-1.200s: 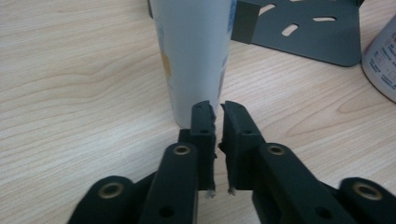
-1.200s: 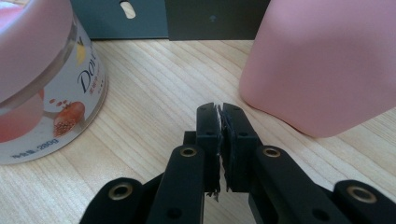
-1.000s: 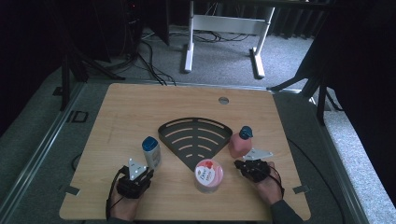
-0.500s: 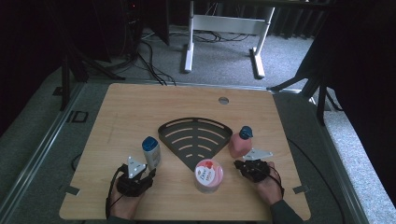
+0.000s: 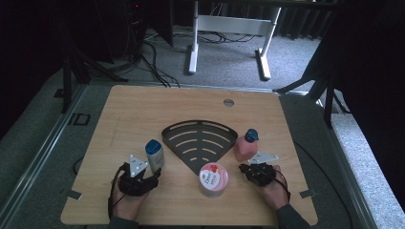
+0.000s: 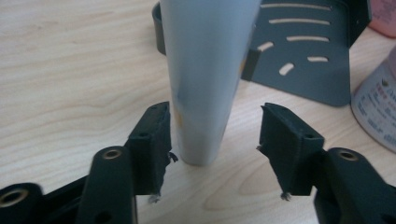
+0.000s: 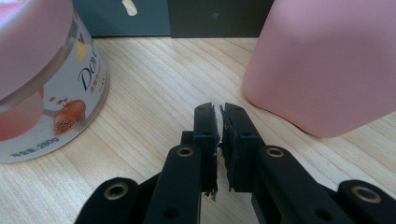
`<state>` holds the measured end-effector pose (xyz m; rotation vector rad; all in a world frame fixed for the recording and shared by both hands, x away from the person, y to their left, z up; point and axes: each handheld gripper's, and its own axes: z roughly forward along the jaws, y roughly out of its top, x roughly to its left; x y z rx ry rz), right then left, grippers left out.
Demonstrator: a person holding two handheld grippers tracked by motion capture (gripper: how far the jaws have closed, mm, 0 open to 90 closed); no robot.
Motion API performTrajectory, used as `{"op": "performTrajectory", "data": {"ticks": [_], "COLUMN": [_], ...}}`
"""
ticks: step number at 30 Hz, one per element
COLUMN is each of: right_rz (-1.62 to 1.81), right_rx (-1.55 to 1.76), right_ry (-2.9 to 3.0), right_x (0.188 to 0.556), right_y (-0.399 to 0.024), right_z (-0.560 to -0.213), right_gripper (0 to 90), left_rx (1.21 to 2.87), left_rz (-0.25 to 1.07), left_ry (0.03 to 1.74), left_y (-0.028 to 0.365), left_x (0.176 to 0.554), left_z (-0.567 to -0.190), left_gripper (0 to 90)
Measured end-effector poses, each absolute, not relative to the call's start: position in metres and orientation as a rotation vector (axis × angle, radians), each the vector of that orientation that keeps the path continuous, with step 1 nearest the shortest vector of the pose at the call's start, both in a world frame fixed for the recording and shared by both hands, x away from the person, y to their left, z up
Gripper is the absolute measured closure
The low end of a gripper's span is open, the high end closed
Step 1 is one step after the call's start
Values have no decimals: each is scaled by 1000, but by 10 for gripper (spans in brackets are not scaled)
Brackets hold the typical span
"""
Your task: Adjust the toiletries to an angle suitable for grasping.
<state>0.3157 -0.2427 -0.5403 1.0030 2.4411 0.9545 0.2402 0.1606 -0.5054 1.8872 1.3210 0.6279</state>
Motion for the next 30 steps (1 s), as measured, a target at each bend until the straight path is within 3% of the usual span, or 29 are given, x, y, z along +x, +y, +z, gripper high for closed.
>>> {"op": "performTrajectory", "data": {"ticks": [18, 30], "right_rz": [953, 952], "right_rx": [1001, 998], "right_ry": [2447, 2450], "right_x": [316, 316], "right_y": [-242, -242], "right_z": [-541, -541], "right_gripper": [836, 836], "left_rx": [1845, 1841], "left_rz": [677, 683], "left_ry": [1276, 1241], "left_y": [160, 159], "left_x": [253, 259], "left_z": [-476, -461], "left_gripper": [423, 477]}}
